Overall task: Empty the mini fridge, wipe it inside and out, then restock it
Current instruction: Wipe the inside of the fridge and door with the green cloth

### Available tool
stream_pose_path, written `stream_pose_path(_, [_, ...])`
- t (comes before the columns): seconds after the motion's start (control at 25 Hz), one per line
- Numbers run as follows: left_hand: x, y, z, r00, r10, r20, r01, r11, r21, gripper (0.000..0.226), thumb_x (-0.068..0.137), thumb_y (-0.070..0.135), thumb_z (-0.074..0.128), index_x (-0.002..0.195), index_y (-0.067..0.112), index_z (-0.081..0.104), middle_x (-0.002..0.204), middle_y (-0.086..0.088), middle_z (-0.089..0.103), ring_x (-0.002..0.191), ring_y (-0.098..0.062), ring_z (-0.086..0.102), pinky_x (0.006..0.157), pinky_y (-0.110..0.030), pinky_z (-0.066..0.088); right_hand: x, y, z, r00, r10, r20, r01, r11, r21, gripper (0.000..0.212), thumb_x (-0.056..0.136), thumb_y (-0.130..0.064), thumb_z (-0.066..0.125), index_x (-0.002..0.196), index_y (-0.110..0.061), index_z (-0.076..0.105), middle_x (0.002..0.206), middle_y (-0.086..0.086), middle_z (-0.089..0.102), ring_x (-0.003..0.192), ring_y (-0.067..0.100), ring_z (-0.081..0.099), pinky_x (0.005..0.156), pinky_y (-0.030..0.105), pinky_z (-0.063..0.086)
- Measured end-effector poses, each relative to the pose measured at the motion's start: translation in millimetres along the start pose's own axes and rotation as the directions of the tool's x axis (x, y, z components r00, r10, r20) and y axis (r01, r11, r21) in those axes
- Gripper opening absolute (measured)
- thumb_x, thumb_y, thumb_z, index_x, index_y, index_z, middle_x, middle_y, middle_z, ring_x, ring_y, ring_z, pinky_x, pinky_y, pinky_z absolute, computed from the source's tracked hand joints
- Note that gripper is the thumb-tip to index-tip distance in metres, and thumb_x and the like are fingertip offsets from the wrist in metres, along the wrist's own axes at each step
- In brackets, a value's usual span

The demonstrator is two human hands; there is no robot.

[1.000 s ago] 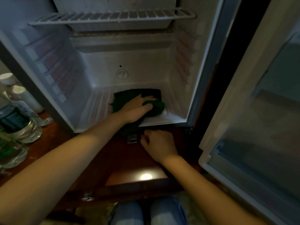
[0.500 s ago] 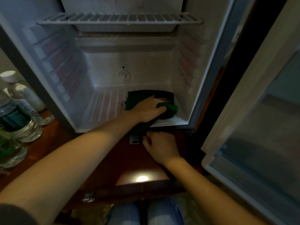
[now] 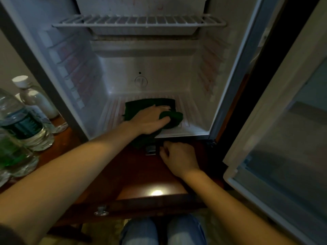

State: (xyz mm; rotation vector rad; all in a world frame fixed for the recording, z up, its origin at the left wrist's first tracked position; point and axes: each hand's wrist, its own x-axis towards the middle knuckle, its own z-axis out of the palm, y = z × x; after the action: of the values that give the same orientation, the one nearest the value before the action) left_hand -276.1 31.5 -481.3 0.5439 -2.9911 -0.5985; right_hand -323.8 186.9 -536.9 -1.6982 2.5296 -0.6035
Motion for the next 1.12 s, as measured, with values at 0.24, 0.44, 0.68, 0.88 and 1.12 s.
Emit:
stream_pose_path(0.24, [-58.6,-8.3,15.4,0.959,0.277,-0.063,-0.278,0.960,-0.015,0.065,0.079,0.047,0.028,0.138,0.028,0.045,0.144,0.019,0.029,0.139,0.004,0.019,0.113,-0.012,-0.005,-0.6,0.6,-0.4,0.998,-0.003,0.061,0.006,0.998,-0.062,0.033,0.098,-0.038,0.041,0.107,-0.016,0.064,0.104,0.007,0.067,0.095,0.024,0.061,0.069,0.029,0.036])
stream_pose_path(0.44, [-7.0,-20.6,0.9,0.988,0.150,-0.025,-0.149,0.988,0.033,0.066,0.081,0.054,0.027,0.141,0.029,0.042,0.149,0.013,0.034,0.139,-0.011,0.030,0.116,-0.029,0.019,1.0,-0.7,2.8,0.999,-0.016,-0.037,0.015,0.999,-0.031,0.029,0.097,-0.037,0.042,0.092,-0.017,0.062,0.088,0.008,0.068,0.082,0.028,0.063,0.062,0.031,0.035])
stream_pose_path(0.68, [70.5,-32.1,-18.9,0.961,-0.263,-0.091,0.236,0.943,-0.235,0.052,0.095,0.045,0.038,0.135,0.015,0.048,0.123,-0.004,0.056,0.102,-0.020,0.054,0.079,-0.027,0.040,1.1,3.6,2.3,1.000,-0.009,-0.022,0.009,1.000,0.011,0.027,0.098,-0.038,0.041,0.079,-0.021,0.052,0.078,0.004,0.064,0.074,0.022,0.060,0.061,0.028,0.028])
stream_pose_path(0.88, [-10.5,-18.6,-7.5,0.992,-0.129,-0.018,0.112,0.915,-0.389,0.044,0.099,0.026,0.037,0.143,0.031,0.037,0.150,0.005,0.033,0.138,-0.015,0.024,0.113,-0.030,0.020,-1.3,2.7,1.6,0.999,-0.021,-0.024,0.022,0.999,0.045,0.027,0.097,-0.036,0.044,0.074,-0.022,0.048,0.077,0.005,0.064,0.074,0.023,0.060,0.059,0.029,0.031])
stream_pose_path(1.12, [-40.1,-22.1,0.7,0.969,-0.221,-0.113,0.205,0.969,-0.136,0.060,0.097,0.045,0.030,0.151,0.025,0.017,0.159,0.007,0.001,0.146,-0.011,-0.001,0.117,-0.027,-0.001,-0.8,1.3,2.6,0.998,-0.031,-0.059,0.032,0.999,0.013,0.026,0.097,-0.037,0.041,0.083,-0.020,0.055,0.084,0.007,0.066,0.079,0.025,0.062,0.060,0.028,0.028])
